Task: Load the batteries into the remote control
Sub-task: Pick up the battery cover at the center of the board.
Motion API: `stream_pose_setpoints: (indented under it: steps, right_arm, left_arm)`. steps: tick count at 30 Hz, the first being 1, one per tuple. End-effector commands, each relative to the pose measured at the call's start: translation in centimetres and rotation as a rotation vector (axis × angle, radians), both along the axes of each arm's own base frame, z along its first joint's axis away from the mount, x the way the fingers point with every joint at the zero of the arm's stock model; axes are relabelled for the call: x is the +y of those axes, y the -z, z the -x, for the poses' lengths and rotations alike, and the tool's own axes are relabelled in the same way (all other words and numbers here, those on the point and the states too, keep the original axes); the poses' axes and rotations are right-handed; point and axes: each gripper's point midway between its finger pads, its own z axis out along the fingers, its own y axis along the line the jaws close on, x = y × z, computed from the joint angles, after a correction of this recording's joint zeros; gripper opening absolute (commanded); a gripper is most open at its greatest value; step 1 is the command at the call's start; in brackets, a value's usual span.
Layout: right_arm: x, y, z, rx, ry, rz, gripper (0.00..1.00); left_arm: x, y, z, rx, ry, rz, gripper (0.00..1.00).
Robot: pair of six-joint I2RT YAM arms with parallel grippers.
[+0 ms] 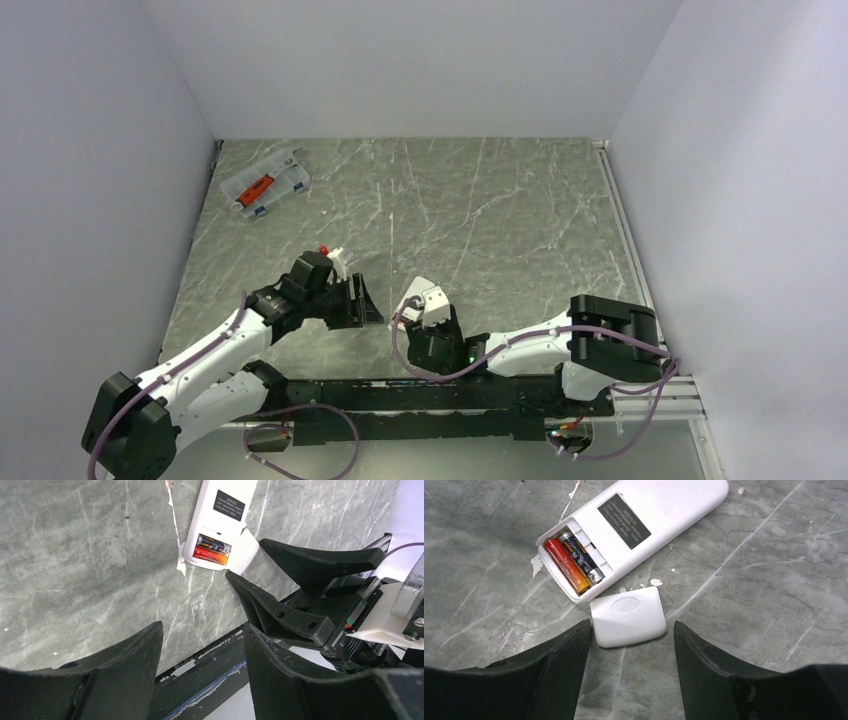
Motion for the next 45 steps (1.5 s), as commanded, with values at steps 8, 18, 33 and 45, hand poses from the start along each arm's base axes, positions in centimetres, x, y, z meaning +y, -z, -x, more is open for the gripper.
stream_pose_setpoints:
  steps: [8, 18, 33, 45]
  right_arm:
    - [-4.2, 5.8, 3.1, 0.183, -0.092, 0.221, 0.57]
    - [-4.4, 5.5, 3.7, 0.211, -0.087, 0.176, 0.42]
    - [-4.5, -0.1, 4.8, 0.197, -0.065, 0.096, 0.34]
    - [-5.0, -3.0, 5.7, 0.225, -0.073, -0.038, 0.34]
  left_arm:
    - [-0.4, -1.7, -0.9, -0.056, 0.008, 0.021, 0.66]
    - [-0.5, -1.4, -0.8, -0.054, 0.006, 0.027, 0.66]
    - [-1.7, -0.4, -3.1, -0.085, 0.032, 0.004, 0.66]
    - [-4.5, 2.5, -6.0, -0.054, 0.097, 0.014, 0.63]
